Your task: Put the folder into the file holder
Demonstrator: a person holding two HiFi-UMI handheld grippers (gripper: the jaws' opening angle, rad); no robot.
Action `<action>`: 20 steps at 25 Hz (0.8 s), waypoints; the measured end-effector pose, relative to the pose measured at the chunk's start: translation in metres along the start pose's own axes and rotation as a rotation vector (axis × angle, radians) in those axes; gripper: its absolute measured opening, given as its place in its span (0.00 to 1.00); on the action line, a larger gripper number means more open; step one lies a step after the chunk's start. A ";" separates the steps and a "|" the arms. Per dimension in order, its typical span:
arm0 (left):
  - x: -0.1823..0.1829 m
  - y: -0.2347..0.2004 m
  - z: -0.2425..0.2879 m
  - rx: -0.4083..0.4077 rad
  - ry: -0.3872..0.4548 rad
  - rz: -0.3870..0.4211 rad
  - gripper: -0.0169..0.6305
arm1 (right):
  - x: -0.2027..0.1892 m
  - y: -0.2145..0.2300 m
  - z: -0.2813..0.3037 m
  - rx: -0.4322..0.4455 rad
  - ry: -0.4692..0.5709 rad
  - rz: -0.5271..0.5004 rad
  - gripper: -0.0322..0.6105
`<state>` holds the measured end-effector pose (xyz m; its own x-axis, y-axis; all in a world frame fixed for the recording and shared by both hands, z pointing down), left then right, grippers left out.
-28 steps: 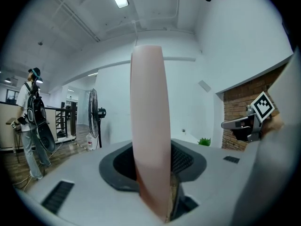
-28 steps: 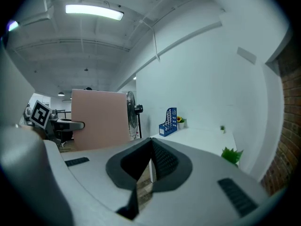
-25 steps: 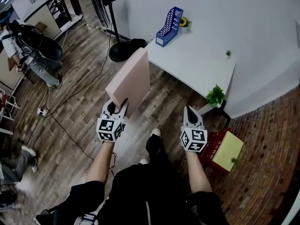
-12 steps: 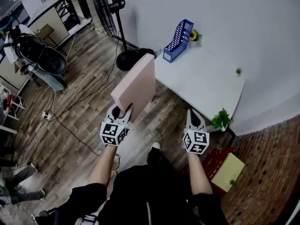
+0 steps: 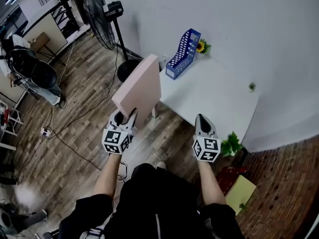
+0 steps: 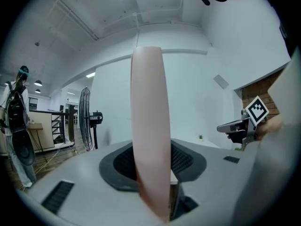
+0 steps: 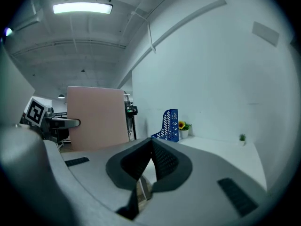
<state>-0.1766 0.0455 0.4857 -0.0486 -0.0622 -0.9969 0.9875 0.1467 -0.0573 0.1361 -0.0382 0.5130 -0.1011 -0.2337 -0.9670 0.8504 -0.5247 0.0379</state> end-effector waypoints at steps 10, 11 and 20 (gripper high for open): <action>0.027 -0.018 0.078 -0.021 0.053 0.002 0.31 | 0.007 0.030 0.053 -0.016 -0.020 0.010 0.06; 0.029 -0.021 0.088 -0.024 0.059 0.001 0.31 | 0.008 0.033 0.060 -0.021 -0.021 0.010 0.06; 0.047 -0.042 0.201 -0.125 0.095 -0.008 0.31 | 0.029 0.072 0.126 -0.119 -0.017 0.030 0.06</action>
<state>-0.1905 -0.1623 0.4527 -0.0761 0.0292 -0.9967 0.9610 0.2688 -0.0655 0.1293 -0.1859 0.5192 -0.0828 -0.2616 -0.9616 0.9085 -0.4165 0.0351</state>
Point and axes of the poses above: the fingertips, and each gripper's own axes: z forward along the fingers, y to its right, x out of its top, the point moved 4 cm from there along -z, backward along the fingers, and after that the axes turned 1 degree about -x, right-handed, at the moved point
